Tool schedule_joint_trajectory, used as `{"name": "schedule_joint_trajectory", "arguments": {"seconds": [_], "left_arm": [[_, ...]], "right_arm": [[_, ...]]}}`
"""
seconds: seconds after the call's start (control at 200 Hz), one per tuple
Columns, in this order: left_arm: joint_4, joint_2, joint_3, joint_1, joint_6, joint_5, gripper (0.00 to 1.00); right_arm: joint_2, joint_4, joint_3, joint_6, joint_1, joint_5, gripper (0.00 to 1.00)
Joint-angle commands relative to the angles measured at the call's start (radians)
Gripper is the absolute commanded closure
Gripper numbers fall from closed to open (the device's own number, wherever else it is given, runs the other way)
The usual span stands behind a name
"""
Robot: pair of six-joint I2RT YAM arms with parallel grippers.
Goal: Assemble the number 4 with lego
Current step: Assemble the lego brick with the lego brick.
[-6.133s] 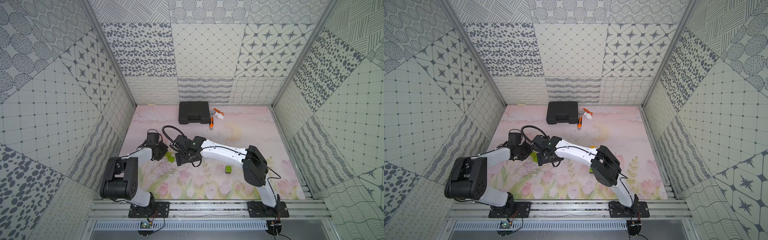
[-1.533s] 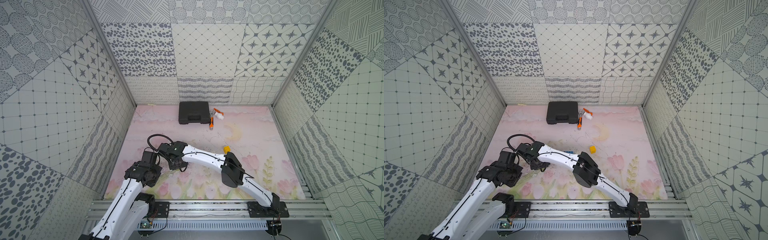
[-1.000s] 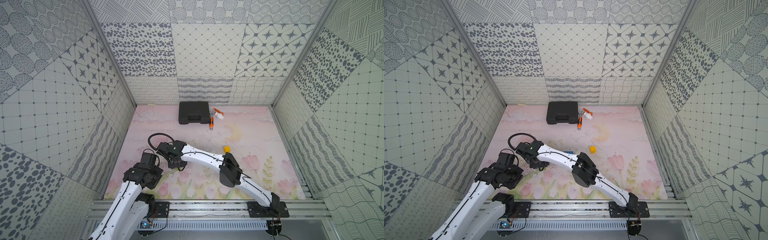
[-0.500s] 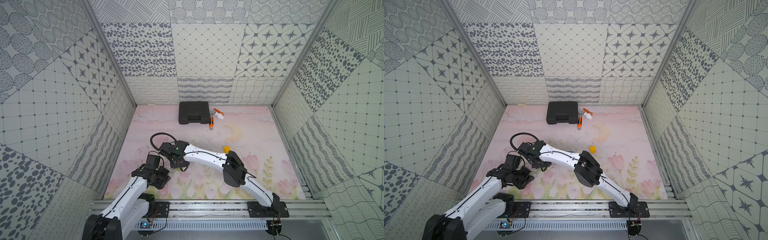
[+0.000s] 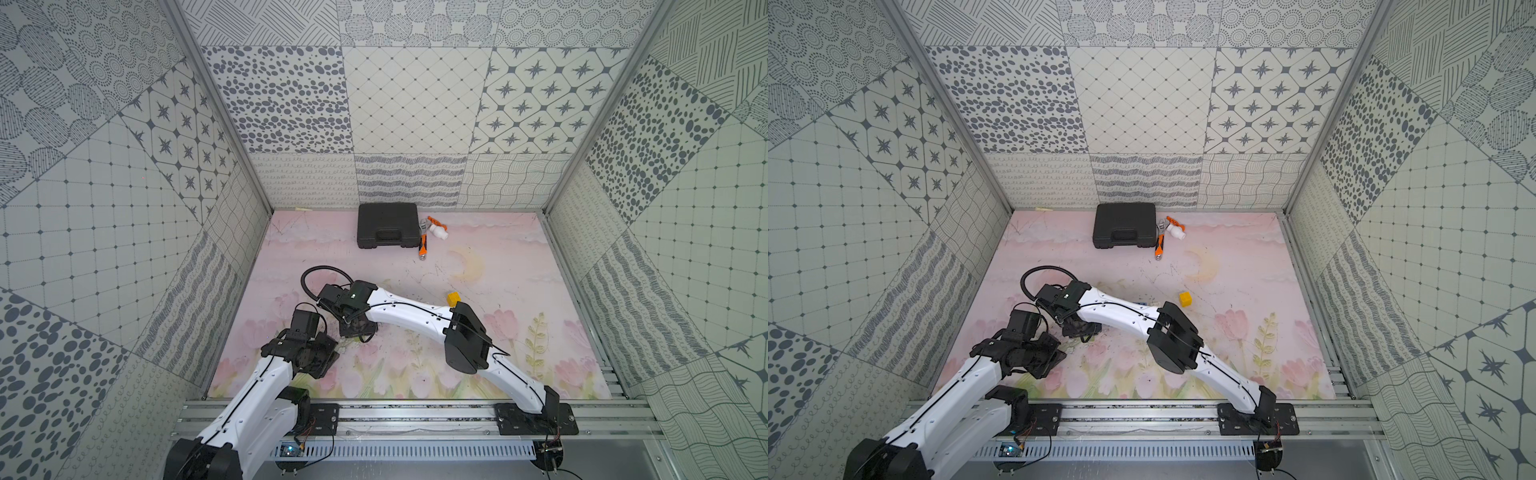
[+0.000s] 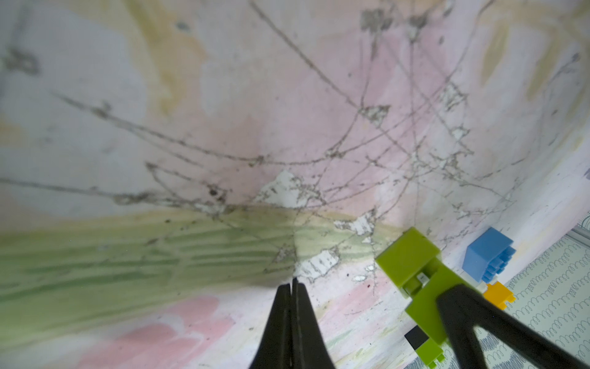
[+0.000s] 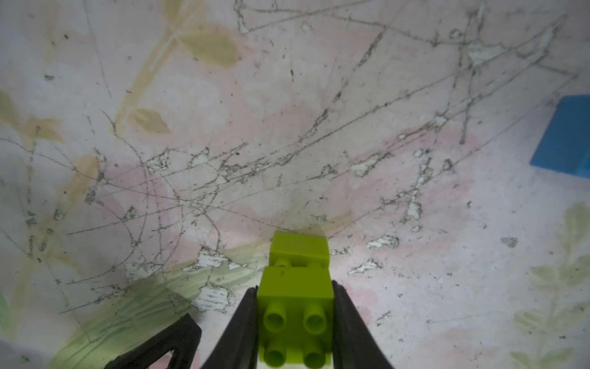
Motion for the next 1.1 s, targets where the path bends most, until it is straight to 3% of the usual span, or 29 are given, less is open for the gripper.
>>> {"name": "schedule_joint_trajectory", "arguments": {"seconds": [0.0,0.255,0.535,0.926,1.096], "left_arm": [[-0.059,-0.009,0.011,0.006,0.027,-0.027,1.00],[-0.157,-0.059,0.058,0.008,0.059,-0.051,1.00],[-0.157,-0.062,0.058,0.010,0.061,-0.030,1.00],[-0.169,-0.117,0.045,0.015,0.052,-0.017,1.00],[-0.150,-0.153,0.025,0.019,0.022,-0.009,0.99]], "right_arm": [[0.054,-0.037,0.032,0.047,0.006,-0.022,0.89],[0.120,-0.115,0.106,0.102,0.002,-0.027,0.95],[0.011,-0.052,-0.048,0.140,0.009,0.030,0.94],[0.040,-0.072,-0.117,0.103,0.005,-0.034,0.98],[0.000,-0.042,-0.234,0.101,0.012,-0.048,0.99]]}}
